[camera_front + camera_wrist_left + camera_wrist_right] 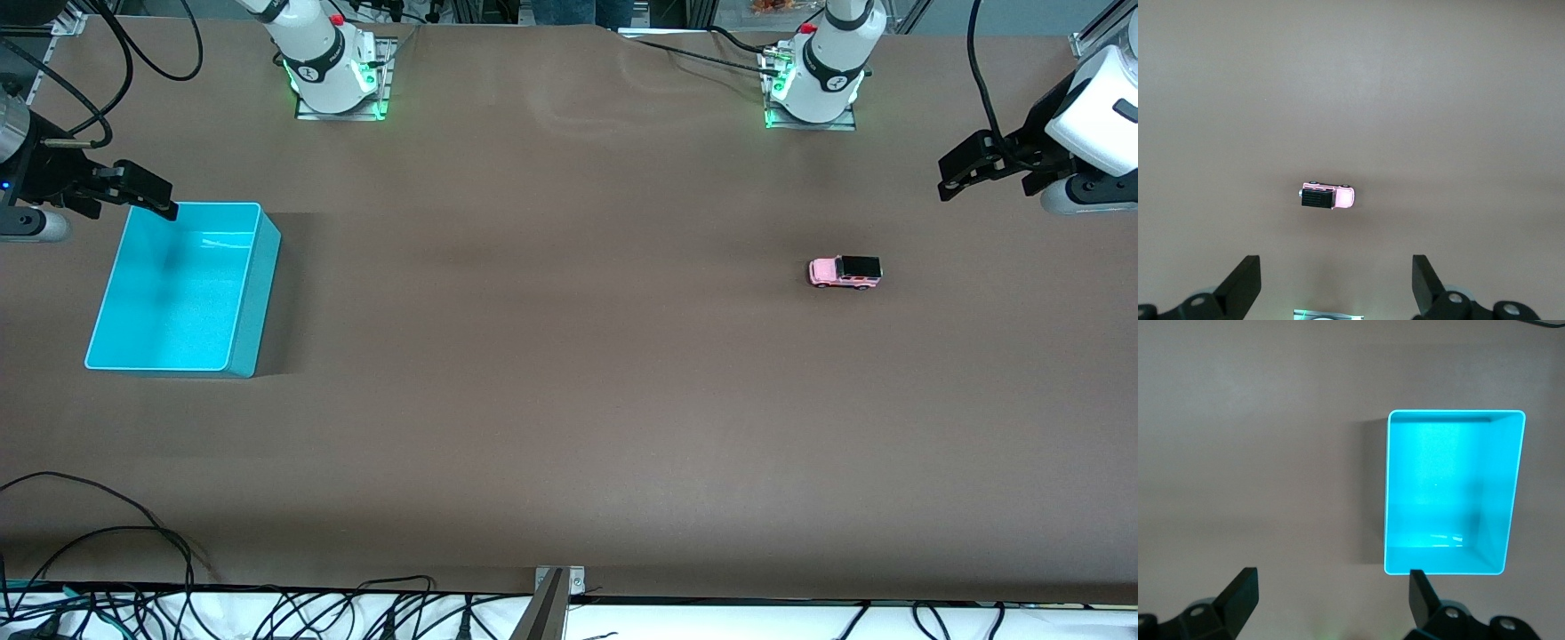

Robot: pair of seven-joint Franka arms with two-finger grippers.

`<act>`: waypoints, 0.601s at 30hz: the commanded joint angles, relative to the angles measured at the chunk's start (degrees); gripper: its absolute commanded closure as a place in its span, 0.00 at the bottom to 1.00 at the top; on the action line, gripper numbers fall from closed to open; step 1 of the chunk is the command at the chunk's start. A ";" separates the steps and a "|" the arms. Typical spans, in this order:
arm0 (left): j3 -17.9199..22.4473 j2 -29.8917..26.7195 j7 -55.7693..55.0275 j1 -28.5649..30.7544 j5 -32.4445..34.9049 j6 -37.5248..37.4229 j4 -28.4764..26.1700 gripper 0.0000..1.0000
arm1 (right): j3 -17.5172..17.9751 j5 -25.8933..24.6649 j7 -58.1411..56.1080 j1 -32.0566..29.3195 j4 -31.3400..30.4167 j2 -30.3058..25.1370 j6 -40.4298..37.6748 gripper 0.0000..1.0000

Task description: Wind and store pink jeep toy

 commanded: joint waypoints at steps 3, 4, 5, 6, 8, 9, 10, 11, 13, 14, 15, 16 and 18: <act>-0.06 -0.64 -0.32 -0.21 0.52 -0.92 0.14 0.00 | 0.01 0.58 0.47 -0.13 -0.05 -0.32 0.21 0.00; -0.06 -0.64 -0.32 -0.30 0.52 -0.92 0.14 0.00 | 0.01 0.58 0.47 -0.13 -0.05 -0.32 0.13 0.00; -0.06 -0.64 -0.32 -0.30 0.52 -0.92 0.14 0.00 | 0.01 0.58 0.47 -0.13 -0.05 -0.32 0.12 0.00; -0.15 -0.64 -0.32 -0.30 0.52 -0.92 0.14 0.00 | 0.01 0.58 0.47 -0.13 -0.05 -0.32 0.12 0.00; -0.15 -0.64 -0.32 -0.30 0.52 -0.92 0.14 0.00 | 0.01 0.58 0.47 -0.13 -0.05 -0.32 0.21 0.00; -0.23 -0.64 -0.32 -0.22 0.52 -0.92 0.14 0.00 | 0.01 0.58 0.47 -0.13 -0.05 -0.32 0.21 0.00; -0.32 -0.64 -0.32 -0.21 0.52 -0.92 0.14 0.00 | 0.01 0.58 0.38 -0.13 -0.05 -0.32 0.13 0.00; -0.32 -0.64 -0.32 -0.21 0.61 -0.92 0.14 0.00 | 0.01 0.58 0.47 -0.13 -0.05 -0.32 0.21 0.00; -0.32 -0.64 -0.32 -0.21 0.70 -0.92 0.14 0.00 | 0.01 0.58 0.38 -0.13 -0.05 -0.32 0.21 0.00; -0.32 -0.64 -0.32 -0.21 0.70 -0.92 0.14 0.00 | 0.01 0.58 0.47 -0.13 -0.05 -0.32 0.21 0.00; -0.41 -0.64 -0.32 -0.21 0.61 -0.92 0.14 0.00 | 0.01 0.58 0.47 -0.13 -0.05 -0.32 0.21 0.00; -0.41 -0.64 -0.32 -0.21 0.61 -0.92 0.14 0.00 | 0.01 0.58 0.47 -0.13 -0.05 -0.32 0.21 0.00; -0.41 -0.64 -0.32 -0.21 0.61 -0.92 0.14 0.00 | 0.01 0.58 0.38 -0.13 -0.05 -0.32 0.21 0.00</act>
